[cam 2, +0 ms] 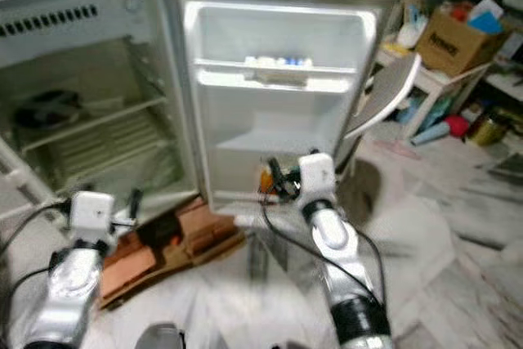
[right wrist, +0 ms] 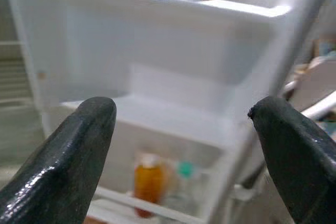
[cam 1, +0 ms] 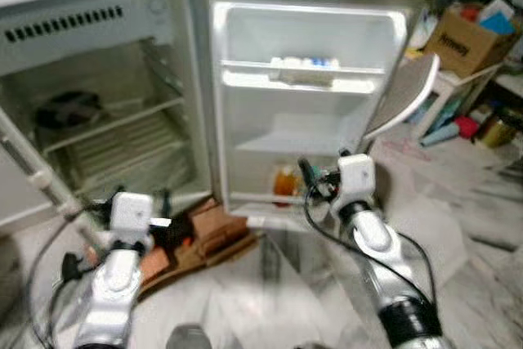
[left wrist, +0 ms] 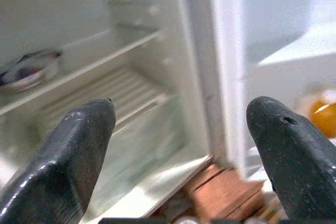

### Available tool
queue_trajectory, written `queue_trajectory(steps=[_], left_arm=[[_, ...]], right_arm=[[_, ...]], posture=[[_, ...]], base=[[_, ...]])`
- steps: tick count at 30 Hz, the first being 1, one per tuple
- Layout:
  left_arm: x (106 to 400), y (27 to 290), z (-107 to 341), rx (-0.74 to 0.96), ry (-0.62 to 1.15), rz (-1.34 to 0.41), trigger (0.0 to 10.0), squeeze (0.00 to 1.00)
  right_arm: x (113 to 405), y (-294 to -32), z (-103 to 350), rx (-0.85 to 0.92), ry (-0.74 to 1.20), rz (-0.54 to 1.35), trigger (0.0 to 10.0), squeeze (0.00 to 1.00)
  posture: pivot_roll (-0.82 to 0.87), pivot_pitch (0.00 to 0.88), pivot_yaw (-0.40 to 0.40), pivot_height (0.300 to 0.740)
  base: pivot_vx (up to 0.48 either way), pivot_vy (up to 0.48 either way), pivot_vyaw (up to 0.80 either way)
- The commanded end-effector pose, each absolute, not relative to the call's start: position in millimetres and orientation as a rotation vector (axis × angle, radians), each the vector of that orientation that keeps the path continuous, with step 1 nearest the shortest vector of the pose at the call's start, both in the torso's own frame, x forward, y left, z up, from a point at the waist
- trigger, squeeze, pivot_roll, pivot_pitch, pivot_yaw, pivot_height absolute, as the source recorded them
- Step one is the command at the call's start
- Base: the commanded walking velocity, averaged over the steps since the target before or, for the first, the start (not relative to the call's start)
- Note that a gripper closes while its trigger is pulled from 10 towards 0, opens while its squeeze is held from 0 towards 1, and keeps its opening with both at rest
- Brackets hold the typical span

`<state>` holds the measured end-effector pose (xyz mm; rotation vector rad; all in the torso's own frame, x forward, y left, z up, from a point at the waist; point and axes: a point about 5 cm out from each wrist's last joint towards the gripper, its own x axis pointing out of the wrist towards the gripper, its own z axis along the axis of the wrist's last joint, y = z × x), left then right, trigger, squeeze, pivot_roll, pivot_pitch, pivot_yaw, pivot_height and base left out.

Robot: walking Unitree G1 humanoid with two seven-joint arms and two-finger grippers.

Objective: Restocking fridge

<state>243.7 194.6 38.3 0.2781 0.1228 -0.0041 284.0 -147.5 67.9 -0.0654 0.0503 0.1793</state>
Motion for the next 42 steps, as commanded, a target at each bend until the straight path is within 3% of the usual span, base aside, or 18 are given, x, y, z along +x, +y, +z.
queue_trajectory(steps=[1, 7, 24, 29, 35, 42], left_arm=[[243, 206, 39, 0.303, 0.130, 0.020, 10.0, 0.00], [242, 204, 38, 0.309, 0.132, 0.011, 10.0, 0.00], [241, 200, 35, 0.306, 0.132, 0.004, 10.0, 0.00], [237, 199, 34, 0.277, 0.133, -0.004, 10.0, 0.00], [234, 202, 34, 0.300, 0.134, -0.013, 10.0, 0.00], [230, 208, 35, 0.310, 0.136, 0.001, 10.0, 0.00]], right_arm=[[288, -134, 77, -0.059, 0.003, 0.229, 10.0, 0.00], [289, -131, 80, -0.065, -0.020, 0.240, 10.0, 0.00], [288, -123, 80, 0.004, -0.023, 0.296, 10.0, 0.00], [284, -113, 79, 0.057, -0.008, 0.414, 10.0, 0.00], [265, -101, 67, 0.083, 0.119, 0.755, 10.0, 0.00], [271, -116, 67, 0.020, 0.118, 0.735, 10.0, 0.00]], posture=[[0.10, 0.000, -0.052, 0.740], [0.10, 0.000, -0.051, 0.740], [0.10, 0.000, -0.055, 0.740], [0.11, 0.000, -0.056, 0.740], [0.11, 0.000, -0.051, 0.740], [0.12, 0.010, -0.042, 0.740]], base=[[0.364, -0.311, 0.73], [0.381, -0.288, 0.63], [0.359, -0.312, 0.00], [0.000, 0.000, 0.00], [0.000, 0.000, 0.00], [0.000, -0.096, 0.00]])
